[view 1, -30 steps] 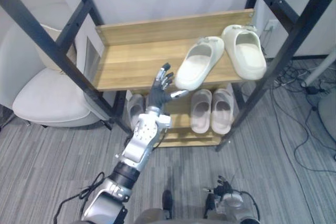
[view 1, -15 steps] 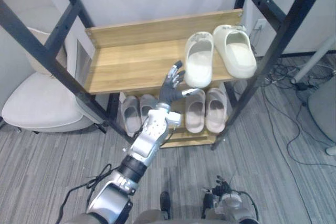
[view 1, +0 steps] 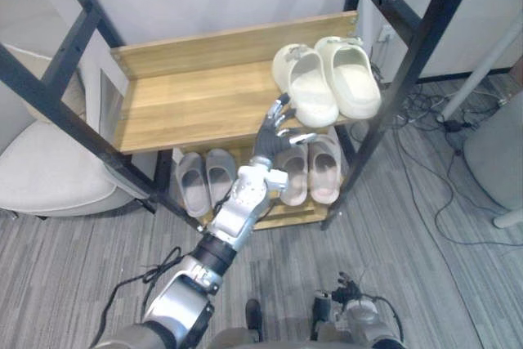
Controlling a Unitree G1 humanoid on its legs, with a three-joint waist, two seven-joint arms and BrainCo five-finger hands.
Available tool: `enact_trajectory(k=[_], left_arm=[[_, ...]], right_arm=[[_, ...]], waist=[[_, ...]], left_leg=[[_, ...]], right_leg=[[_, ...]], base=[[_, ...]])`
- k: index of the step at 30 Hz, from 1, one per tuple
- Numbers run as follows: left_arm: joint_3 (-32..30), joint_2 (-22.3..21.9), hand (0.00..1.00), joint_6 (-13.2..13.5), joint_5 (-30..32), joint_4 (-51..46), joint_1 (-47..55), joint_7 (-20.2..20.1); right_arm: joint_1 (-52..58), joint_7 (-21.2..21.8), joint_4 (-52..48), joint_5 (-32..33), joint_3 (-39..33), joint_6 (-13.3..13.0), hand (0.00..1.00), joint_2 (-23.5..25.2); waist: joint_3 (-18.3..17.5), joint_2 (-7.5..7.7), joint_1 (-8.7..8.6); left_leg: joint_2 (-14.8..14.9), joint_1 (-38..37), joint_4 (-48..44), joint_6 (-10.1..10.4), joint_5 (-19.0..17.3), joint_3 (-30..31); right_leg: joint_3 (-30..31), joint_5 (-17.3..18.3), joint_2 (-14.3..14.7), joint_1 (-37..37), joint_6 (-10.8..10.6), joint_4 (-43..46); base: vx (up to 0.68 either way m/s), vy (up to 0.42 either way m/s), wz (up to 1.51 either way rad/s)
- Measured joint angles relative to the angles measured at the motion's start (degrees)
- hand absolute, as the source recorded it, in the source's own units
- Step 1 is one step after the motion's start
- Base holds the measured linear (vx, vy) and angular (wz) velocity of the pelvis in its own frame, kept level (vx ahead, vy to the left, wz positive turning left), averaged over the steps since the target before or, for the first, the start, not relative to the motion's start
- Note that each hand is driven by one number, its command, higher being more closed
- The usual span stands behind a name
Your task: Organize the slippers on the shoe rack
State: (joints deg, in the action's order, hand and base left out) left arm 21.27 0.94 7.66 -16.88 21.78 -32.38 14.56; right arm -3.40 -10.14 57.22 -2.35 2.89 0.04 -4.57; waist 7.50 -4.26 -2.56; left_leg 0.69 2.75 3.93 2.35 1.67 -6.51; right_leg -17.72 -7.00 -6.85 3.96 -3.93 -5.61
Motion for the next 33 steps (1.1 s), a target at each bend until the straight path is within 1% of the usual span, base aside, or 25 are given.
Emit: enact_trajectory(k=[6, 9, 10, 12, 15, 16, 17, 18, 19, 20, 21, 22, 24, 25, 27, 28, 30, 32, 33], left_arm=[[-0.7, 0.3, 0.0, 0.1, 1.0, 0.2, -0.1, 1.1], [-1.1, 0.6, 0.0, -1.4, 1.0, -0.2, 0.1, 1.0], [-1.2, 0.8, 0.0, -1.9, 1.0, -1.1, 0.3, 0.9], [-1.1, 1.7, 0.0, -2.1, 0.9, -4.6, 2.6, 0.1], [-1.0, 1.8, 0.0, -2.1, 0.7, -10.6, 6.7, -1.1], [0.5, 2.0, 0.0, -2.1, -0.3, -14.1, 8.7, -1.5], [0.7, 2.1, 0.0, -2.1, -0.4, -14.5, 8.9, -1.6], [1.3, 2.5, 0.0, -2.1, -1.2, -16.6, 10.0, -2.5], [2.3, 3.0, 0.0, -2.0, -1.5, -20.0, 11.9, -3.7], [2.5, 3.0, 0.0, -1.9, -1.7, -20.4, 12.1, -3.8], [3.0, 3.0, 0.0, -1.9, -2.5, -21.9, 13.0, -4.7], [3.7, 3.0, 0.0, -1.9, -3.5, -24.0, 15.5, -6.2], [4.5, 3.0, 0.0, -1.9, -3.6, -24.8, 17.2, -7.1], [5.6, 3.1, 0.0, -1.9, -3.6, -25.5, 19.6, -8.4], [5.9, 3.3, 0.0, -1.9, -3.7, -25.6, 21.4, -9.2], [6.3, 3.8, 0.0, -1.9, -3.7, -25.6, 23.9, -10.3], [6.9, 4.9, 0.0, -1.9, -3.7, -25.6, 27.3, -11.5], [7.0, 6.0, 0.0, -2.0, -3.7, -24.4, 32.0, -12.6], [7.1, 6.3, 0.0, -2.1, -3.5, -22.2, 34.1, -13.1]], right_arm=[[0.1, 0.0, -0.2, 0.0, -0.4, 0.0, 0.0, 0.2], [0.1, 0.0, -0.3, 0.0, -0.4, 0.0, 0.0, 1.1], [0.1, 0.0, -0.4, 0.0, -0.4, 0.0, 0.0, 1.4], [0.1, 0.0, -0.6, 0.0, -0.3, 0.1, 0.0, 2.2], [0.2, 0.1, -0.6, 0.0, 0.4, 0.4, 0.0, 2.4], [0.5, 0.2, -0.6, 0.0, 0.9, 0.4, 0.0, 2.3], [0.6, 0.2, -0.6, 0.0, 0.9, 0.4, 0.0, 2.3], [0.8, 0.2, -0.6, 0.0, 1.1, 0.4, 0.0, 2.3], [1.1, 0.3, -0.6, 0.0, 1.9, 0.4, 0.0, 2.1], [1.2, 0.3, -0.6, 0.0, 1.9, 0.4, 0.0, 2.1], [1.1, 0.4, -0.3, 0.0, 1.9, 0.4, 0.0, 2.1], [1.4, 0.5, 0.0, 0.0, 2.3, 0.4, 0.0, 2.2], [1.9, 0.6, 0.0, 0.0, 2.6, 0.4, 0.0, 2.2], [2.4, 0.7, 0.1, -0.1, 3.0, 0.4, 0.0, 2.2], [2.7, 0.7, 0.1, -0.1, 3.0, 0.5, 0.0, 2.2], [3.0, 0.8, 0.1, -0.1, 3.0, 0.5, 0.0, 2.2], [3.3, 0.8, 0.3, -0.2, 3.1, 0.5, 0.0, 2.2], [3.3, 0.8, 0.6, -0.3, 3.7, 0.4, 0.0, 2.2], [3.3, 0.9, 1.2, -0.5, 4.1, 0.4, 0.0, 2.2]], waist=[[0.0, 0.1, 0.1], [-0.1, 0.5, 0.08], [-0.1, 0.73, 0.13], [-0.2, 1.16, 0.02], [-0.3, 1.19, 0.12], [-0.8, 1.24, 1.09], [-0.9, 1.27, 1.35], [-1.3, 1.32, 2.3], [-1.7, 1.26, 2.81], [-1.7, 1.25, 2.88], [-1.8, 1.27, 3.08], [-2.7, 1.25, 3.48], [-3.7, 1.18, 3.65], [-3.8, 1.21, 4.35], [-3.8, 1.22, 4.35], [-4.0, 1.36, 4.41], [-4.3, 1.41, 4.7], [-4.3, 1.46, 5.3], [-4.3, 1.5, 5.39]], left_leg=[[0.2, -0.3, 0.0, 0.1, -0.2, -0.7], [0.3, -1.2, -0.1, 0.2, -0.4, -0.7], [0.4, -1.2, -0.2, 0.2, -0.3, -0.6], [0.6, -1.2, -0.2, 0.3, -0.3, 0.0], [0.9, -2.2, -0.3, 0.5, -0.4, 1.9], [1.1, -2.3, -0.5, 0.5, -0.3, 2.6], [1.2, -2.3, -0.6, 0.5, -0.3, 2.6], [1.2, -2.3, -0.9, 0.5, -0.3, 3.0], [1.1, -2.3, -1.1, 0.5, -0.4, 4.6], [1.1, -2.3, -1.1, 0.5, -0.4, 4.8], [1.1, -2.5, -1.2, 0.5, -0.3, 5.5], [0.9, -2.9, -1.2, 0.5, -0.3, 6.4], [0.6, -3.0, -1.3, 0.5, -0.3, 7.3], [0.4, -4.4, -1.4, 0.5, -0.3, 8.1], [0.2, -5.3, -1.4, 0.5, -0.4, 9.1], [-0.2, -6.0, -1.8, 0.5, -0.4, 10.3], [-0.3, -6.0, -2.3, 0.7, -1.0, 10.7], [-0.2, -5.8, -2.9, 0.9, -1.1, 10.9], [-0.2, -5.9, -3.1, 0.9, -1.2, 11.1]], right_leg=[[0.5, -0.4, 0.1, -0.2, 0.5, 0.0], [0.4, -0.2, 0.2, -1.1, 0.4, 0.0], [0.2, 0.0, 0.2, -1.2, 0.4, 0.0], [-0.6, 0.4, 0.4, -1.7, 0.6, 0.0], [-2.4, 0.9, 0.6, -3.5, 0.8, 0.0], [-3.3, 1.3, 0.7, -4.1, 1.0, 0.0], [-3.4, 1.3, 0.7, -4.2, 1.0, 0.0], [-3.7, 1.6, 0.7, -4.5, 1.1, 0.0], [-5.2, 1.9, 0.7, -5.4, 1.0, 0.0], [-5.4, 2.0, 0.7, -5.5, 1.0, 0.0], [-6.0, 2.2, 0.7, -6.1, 0.9, 0.0], [-6.9, 2.5, 0.5, -7.1, 0.7, 0.0], [-7.5, 2.7, 0.4, -7.6, 0.5, 0.0], [-8.7, 3.0, 0.3, -9.5, 0.4, 0.0], [-9.5, 3.1, 0.2, -10.8, 0.2, 0.0], [-10.3, 3.4, 0.0, -11.9, 0.1, 0.0], [-10.5, 3.7, 0.0, -12.4, 0.2, 0.0], [-10.8, 4.0, 0.0, -12.5, -0.1, 0.0], [-11.1, 4.0, 0.0, -12.8, 0.0, 0.0]], base=[[0.03, 0.005, -0.05], [0.0, 0.0, 0.0], [0.0, -0.002, 0.04], [0.01, -0.015, 0.13], [0.06, -0.024, 0.31], [0.06, -0.019, 0.3], [0.06, -0.015, 0.23], [0.07, -0.018, 0.29], [0.07, -0.018, 0.32], [0.06, -0.015, 0.41], [0.04, 0.001, 0.35], [0.05, 0.004, 0.34], [0.04, 0.017, 0.31], [0.02, 0.017, 0.3], [-0.02, 0.009, 0.31], [-0.07, 0.011, 0.37], [-0.06, 0.022, 0.18], [-0.06, 0.028, 0.05], [-0.06, 0.019, 0.14]])
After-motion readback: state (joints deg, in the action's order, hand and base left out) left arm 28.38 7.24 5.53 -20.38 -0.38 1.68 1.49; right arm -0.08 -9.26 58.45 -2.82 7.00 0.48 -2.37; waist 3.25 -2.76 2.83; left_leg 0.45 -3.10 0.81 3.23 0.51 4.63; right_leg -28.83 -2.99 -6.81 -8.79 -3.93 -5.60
